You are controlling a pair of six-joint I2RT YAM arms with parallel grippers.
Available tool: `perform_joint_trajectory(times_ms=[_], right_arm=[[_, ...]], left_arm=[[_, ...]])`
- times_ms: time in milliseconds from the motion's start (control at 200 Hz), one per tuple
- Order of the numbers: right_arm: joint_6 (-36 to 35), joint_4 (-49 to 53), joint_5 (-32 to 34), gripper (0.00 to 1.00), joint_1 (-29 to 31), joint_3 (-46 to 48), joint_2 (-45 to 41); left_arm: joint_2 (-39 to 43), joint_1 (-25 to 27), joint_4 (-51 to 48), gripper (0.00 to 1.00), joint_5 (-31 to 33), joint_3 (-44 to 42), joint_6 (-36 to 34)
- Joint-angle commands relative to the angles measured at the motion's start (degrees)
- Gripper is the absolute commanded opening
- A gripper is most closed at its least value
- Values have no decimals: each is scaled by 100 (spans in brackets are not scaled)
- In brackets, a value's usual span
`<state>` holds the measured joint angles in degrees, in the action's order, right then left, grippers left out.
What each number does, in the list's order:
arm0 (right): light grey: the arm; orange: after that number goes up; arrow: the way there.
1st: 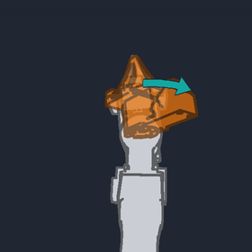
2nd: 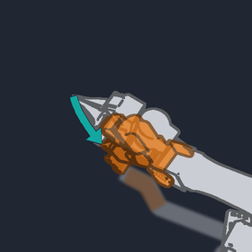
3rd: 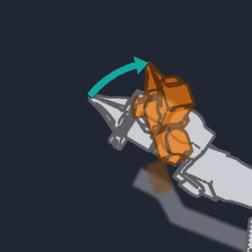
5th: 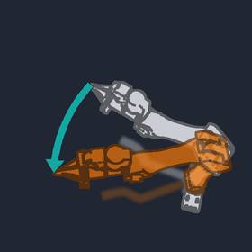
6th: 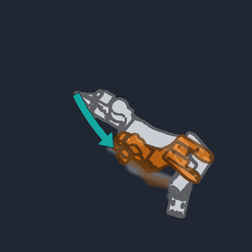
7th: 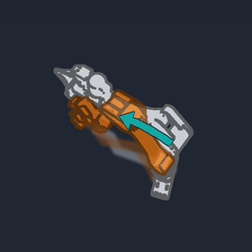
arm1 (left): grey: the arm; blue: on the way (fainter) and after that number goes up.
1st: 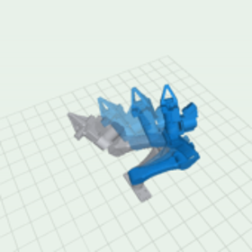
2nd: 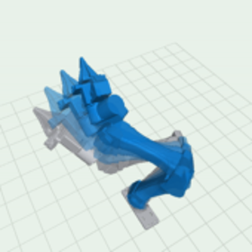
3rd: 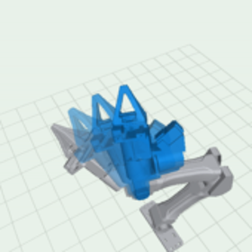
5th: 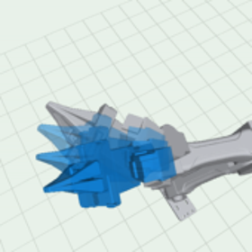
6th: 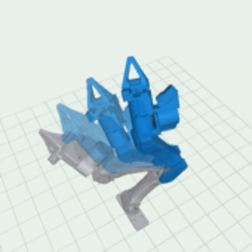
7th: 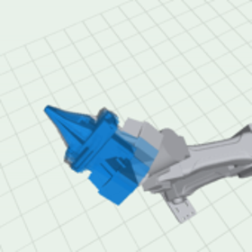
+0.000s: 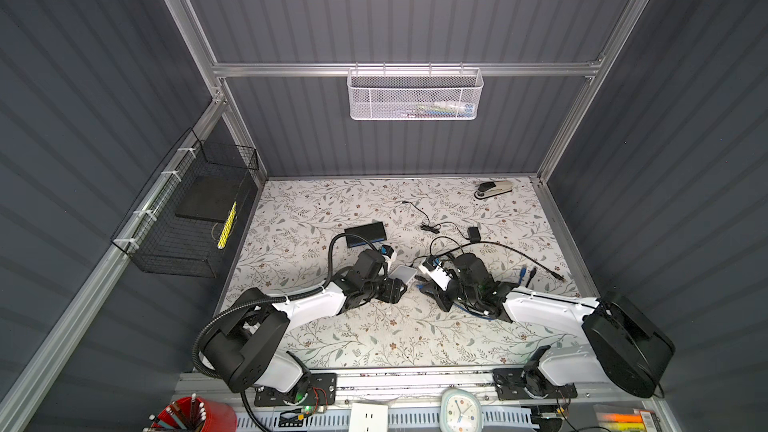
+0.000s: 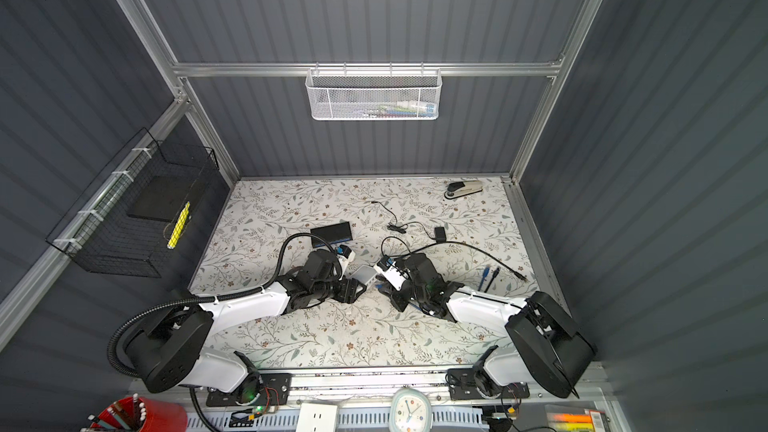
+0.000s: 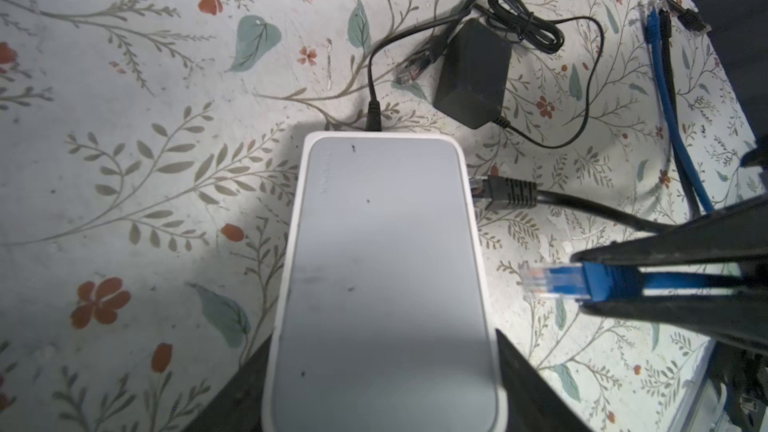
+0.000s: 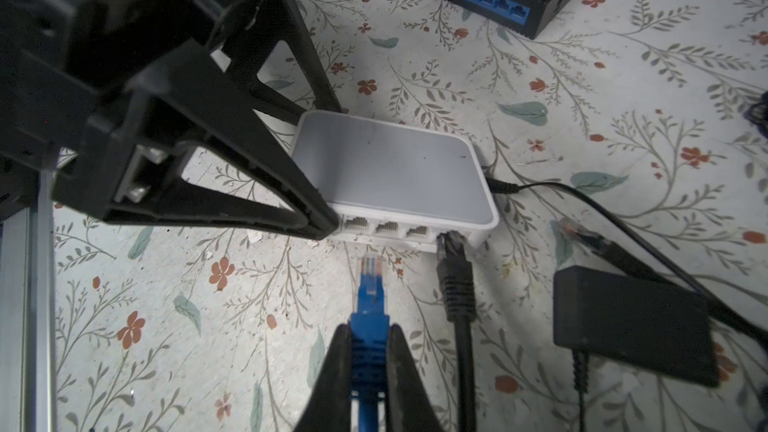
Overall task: Insert the plug into the switch port
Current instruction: 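Carry the blue plug with the right gripper to the router's port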
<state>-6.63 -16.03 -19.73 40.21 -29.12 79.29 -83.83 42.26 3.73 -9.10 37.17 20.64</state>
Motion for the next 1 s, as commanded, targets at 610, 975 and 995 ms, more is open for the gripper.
perform_joint_trajectory(times_ms=[610,975,995], right_arm=[[234,-991,-543,0,61,100,381],[346,-684,-363,0,58,-76,640],[347,-686,-349,0,63,-79,645]], left_arm=[[222,-73,-145,53,-265,-131,-89],[272,-104,-196,53,-298,-138,-113],[281,-104,-196,53,-303,-141,-121]])
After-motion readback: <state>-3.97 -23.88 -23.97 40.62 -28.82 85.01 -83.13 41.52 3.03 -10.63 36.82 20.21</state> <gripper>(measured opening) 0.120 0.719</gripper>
